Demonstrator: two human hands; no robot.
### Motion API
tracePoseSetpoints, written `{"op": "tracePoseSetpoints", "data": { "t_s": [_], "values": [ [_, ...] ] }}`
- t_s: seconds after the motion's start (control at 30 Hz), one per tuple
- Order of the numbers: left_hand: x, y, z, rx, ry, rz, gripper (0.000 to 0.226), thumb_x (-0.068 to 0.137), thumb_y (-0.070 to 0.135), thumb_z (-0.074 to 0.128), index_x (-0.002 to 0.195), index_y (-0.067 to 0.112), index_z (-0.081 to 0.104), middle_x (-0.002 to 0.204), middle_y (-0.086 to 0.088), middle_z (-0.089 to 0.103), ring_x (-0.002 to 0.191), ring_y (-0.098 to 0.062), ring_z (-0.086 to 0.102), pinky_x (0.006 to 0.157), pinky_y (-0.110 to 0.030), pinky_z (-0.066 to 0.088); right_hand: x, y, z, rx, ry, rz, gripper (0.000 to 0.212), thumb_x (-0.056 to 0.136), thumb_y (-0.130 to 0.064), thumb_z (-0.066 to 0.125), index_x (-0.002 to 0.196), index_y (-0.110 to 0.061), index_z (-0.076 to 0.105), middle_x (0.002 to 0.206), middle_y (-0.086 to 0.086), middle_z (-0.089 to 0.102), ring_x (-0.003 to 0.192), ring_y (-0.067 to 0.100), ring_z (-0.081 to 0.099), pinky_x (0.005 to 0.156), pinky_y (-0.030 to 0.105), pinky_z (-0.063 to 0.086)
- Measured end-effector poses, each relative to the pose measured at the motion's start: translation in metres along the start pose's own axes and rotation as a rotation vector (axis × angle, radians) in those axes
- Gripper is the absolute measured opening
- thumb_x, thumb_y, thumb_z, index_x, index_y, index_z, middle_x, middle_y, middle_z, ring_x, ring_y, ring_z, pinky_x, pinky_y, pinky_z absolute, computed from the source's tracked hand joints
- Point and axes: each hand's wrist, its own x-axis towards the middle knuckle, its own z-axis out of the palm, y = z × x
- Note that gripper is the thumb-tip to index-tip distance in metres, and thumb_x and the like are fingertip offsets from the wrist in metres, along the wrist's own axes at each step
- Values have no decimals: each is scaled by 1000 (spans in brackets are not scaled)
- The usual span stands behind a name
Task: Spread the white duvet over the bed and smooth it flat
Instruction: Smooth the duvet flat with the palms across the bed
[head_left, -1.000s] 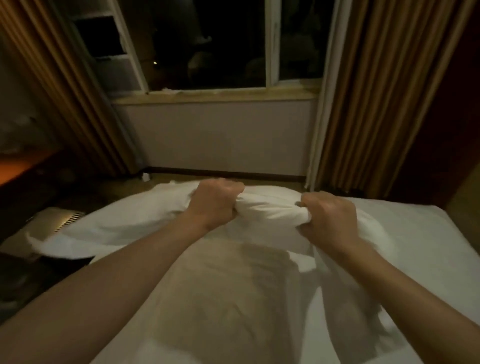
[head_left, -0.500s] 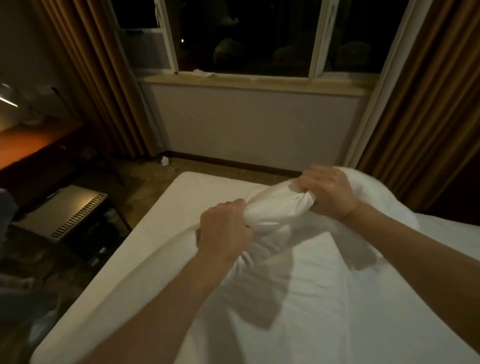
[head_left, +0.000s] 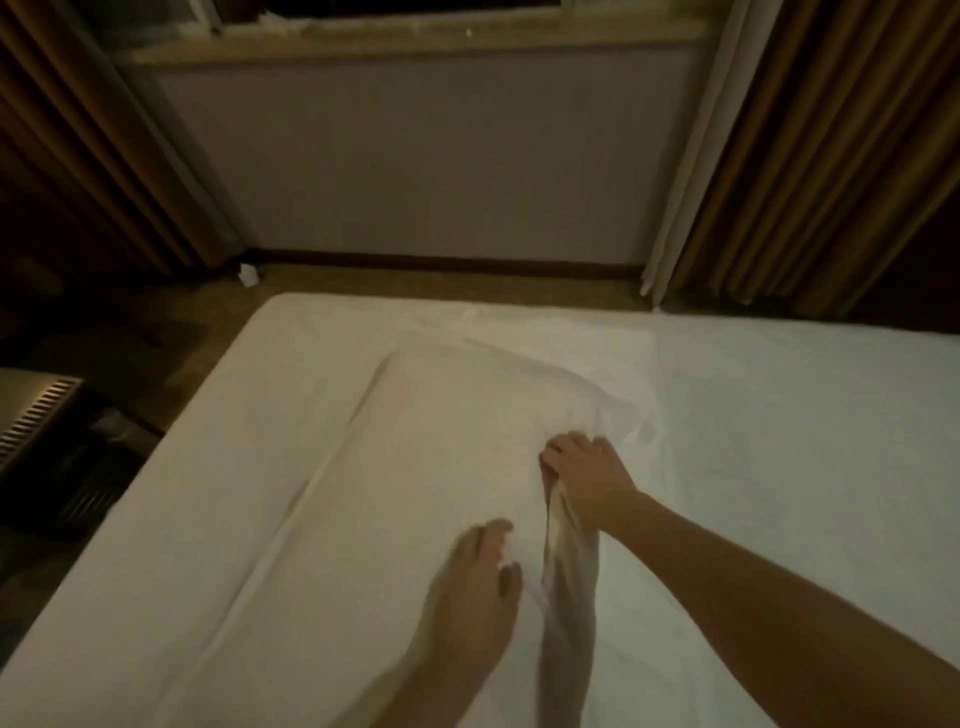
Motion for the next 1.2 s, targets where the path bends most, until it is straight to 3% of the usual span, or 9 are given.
{"op": "tracePoseSetpoints", "data": {
  "t_s": [0.17,0.27,0.43,0.57,0.7,0.9,1.0,1.07,1.2],
  "values": [
    [80,-83,-54,94,270,-331,100,70,76,65,149,23,35,152,-9,36,141,-29,30,115,-40,19,-15,-44,33,929,627,665,30,91,-8,53,116,-21,64,143,16,43,133,35,40,108,43,33],
    [111,-110,-78,26,65,-620,137,46,100,45,155,24,11,154,-17,27,141,-36,29,115,-50,24,-13,-74,41,1174,482,995,34,103,-42,36,137,-39,39,137,19,50,122,40,51,98,44,36],
    [129,-105,-81,-36,-144,-469,70,79,77,53,92,8,63,102,-13,66,104,-28,64,87,-30,46,-7,-71,7,1203,470,819,44,98,-48,46,136,-28,35,108,11,67,87,26,59,86,36,46],
    [123,-77,-98,-204,131,-210,50,94,18,57,50,20,33,53,-4,43,58,-22,51,59,-34,34,-11,-48,-50,1116,658,710,32,100,-33,50,129,-21,54,97,-10,60,85,10,55,81,25,43],
    [142,-52,-103,-321,81,-126,45,95,23,59,53,18,44,55,-5,47,57,-19,45,60,-33,32,9,16,-67,951,694,709,31,100,-42,46,128,-30,55,107,-3,61,99,21,56,94,36,46],
    [180,-57,-30,125,-130,-198,51,101,50,37,105,8,66,115,-11,66,111,-27,60,91,-31,45,53,53,25,592,-7,759,39,102,-46,32,139,-34,37,131,16,54,117,34,52,101,41,40],
    [217,-64,-47,174,-18,-86,31,90,56,52,91,26,62,106,1,68,106,-21,63,88,-29,47,74,49,11,233,260,731,42,99,-24,44,140,-18,45,143,20,37,133,37,32,113,49,28],
    [255,-53,-61,118,226,56,42,85,60,52,119,35,54,127,3,57,124,-21,51,103,-35,40,104,36,-16,258,471,554,48,101,-38,41,147,-29,36,158,11,20,146,32,17,121,48,8],
    [330,-20,-40,393,102,191,73,87,78,19,151,49,0,163,9,-6,150,-28,-8,118,-56,-3,180,37,-10,188,242,488,66,91,-74,3,151,-47,-1,164,-5,-10,150,28,-11,116,52,-18]
  ]
}}
